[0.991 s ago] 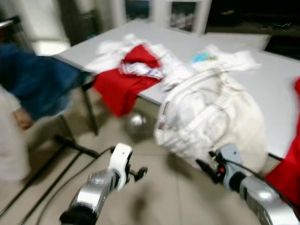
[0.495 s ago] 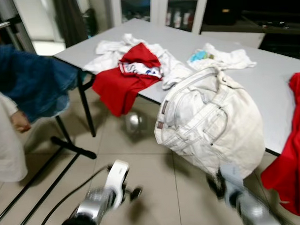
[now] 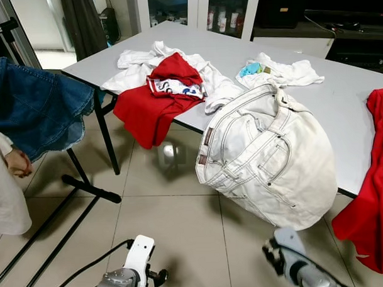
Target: Hang hanger
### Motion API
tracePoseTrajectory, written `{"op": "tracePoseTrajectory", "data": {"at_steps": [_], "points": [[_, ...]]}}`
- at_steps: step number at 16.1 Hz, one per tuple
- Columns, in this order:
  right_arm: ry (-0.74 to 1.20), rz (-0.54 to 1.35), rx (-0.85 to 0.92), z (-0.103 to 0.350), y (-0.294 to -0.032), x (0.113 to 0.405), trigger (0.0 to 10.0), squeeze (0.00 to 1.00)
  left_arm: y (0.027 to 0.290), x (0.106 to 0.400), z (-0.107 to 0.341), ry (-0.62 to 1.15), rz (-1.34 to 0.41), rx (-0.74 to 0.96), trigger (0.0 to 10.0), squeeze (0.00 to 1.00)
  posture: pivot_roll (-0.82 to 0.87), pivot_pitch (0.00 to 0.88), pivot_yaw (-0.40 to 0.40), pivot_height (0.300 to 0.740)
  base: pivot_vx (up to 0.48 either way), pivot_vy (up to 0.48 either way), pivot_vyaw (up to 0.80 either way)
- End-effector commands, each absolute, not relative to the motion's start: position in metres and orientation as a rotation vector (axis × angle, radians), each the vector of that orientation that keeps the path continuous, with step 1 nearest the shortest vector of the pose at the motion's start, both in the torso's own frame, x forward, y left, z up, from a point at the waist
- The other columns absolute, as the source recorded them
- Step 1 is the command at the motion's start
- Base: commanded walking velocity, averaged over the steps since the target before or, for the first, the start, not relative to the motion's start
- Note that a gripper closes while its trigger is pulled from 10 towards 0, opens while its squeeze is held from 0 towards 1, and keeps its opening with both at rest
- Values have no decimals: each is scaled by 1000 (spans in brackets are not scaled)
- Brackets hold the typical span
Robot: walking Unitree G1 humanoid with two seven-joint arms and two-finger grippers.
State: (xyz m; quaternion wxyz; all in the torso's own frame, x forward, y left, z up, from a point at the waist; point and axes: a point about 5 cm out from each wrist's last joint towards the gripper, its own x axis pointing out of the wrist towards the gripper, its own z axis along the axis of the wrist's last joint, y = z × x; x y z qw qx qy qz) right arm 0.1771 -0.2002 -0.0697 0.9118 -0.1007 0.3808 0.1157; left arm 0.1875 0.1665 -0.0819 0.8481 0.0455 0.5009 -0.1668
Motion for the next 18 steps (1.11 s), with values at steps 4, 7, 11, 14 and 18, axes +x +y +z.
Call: {"op": "tracePoseTrajectory", "data": {"at_steps": [4,7,11,14,18], "points": [[866,252,-245,-78,-201,174,10000,0,163,188,-83,1052,-305,107,10000,0,-106,0,-6,740,0,0,0],[878,287,-188,-78,-192,179,10000,0,165,182,-86,1071,-303,151,10000,0,-110,0,0,740,0,0,0],[949,301,-94,-82,-191,175,10000,0,168,181,-87,1083,-301,181,10000,0,-129,0,11,740,0,0,0],[963,288,-34,-82,-204,168,10000,0,169,183,-86,1082,-311,204,10000,0,-147,0,23,740,0,0,0],[974,270,-9,-80,-214,169,10000,0,170,187,-84,1077,-322,228,10000,0,-168,0,32,740,0,0,0]]}}
